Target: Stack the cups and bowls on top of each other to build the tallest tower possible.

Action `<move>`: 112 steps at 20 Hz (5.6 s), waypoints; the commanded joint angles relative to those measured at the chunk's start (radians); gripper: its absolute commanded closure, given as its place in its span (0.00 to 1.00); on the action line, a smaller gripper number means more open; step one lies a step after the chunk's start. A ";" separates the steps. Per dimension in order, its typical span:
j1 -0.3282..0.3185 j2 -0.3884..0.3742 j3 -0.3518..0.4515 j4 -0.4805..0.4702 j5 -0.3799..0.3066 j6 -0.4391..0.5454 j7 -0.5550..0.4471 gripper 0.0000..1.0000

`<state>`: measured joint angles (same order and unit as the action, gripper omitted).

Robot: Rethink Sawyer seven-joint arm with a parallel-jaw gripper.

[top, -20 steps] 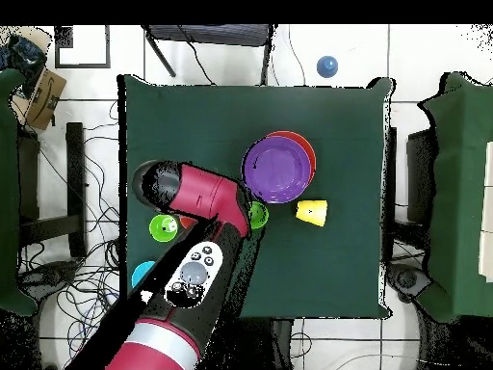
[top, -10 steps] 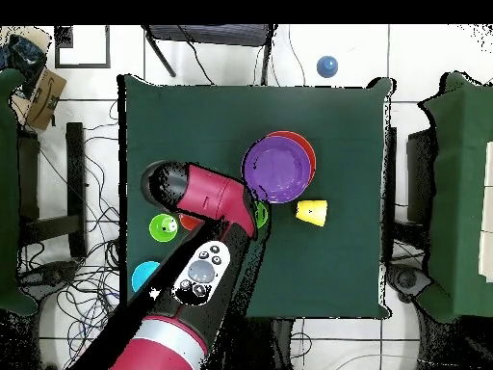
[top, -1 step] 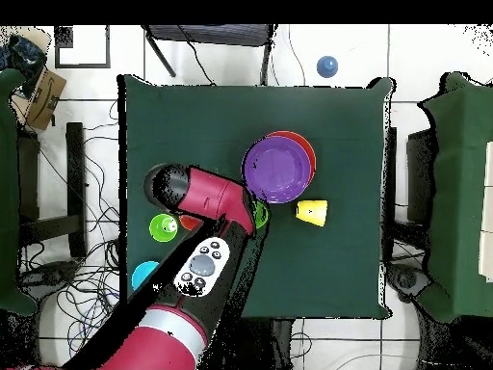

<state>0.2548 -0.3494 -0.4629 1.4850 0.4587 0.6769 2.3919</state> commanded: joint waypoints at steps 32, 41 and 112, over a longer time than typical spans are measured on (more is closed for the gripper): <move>0.043 -0.068 0.140 0.071 0.059 0.090 0.204 0.00; 0.043 -0.069 0.157 0.099 0.067 0.050 0.201 0.00; -0.028 0.028 0.245 0.126 0.063 -0.199 0.154 1.00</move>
<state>0.2100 -0.3689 -0.3134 1.6052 0.5223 0.5342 2.3919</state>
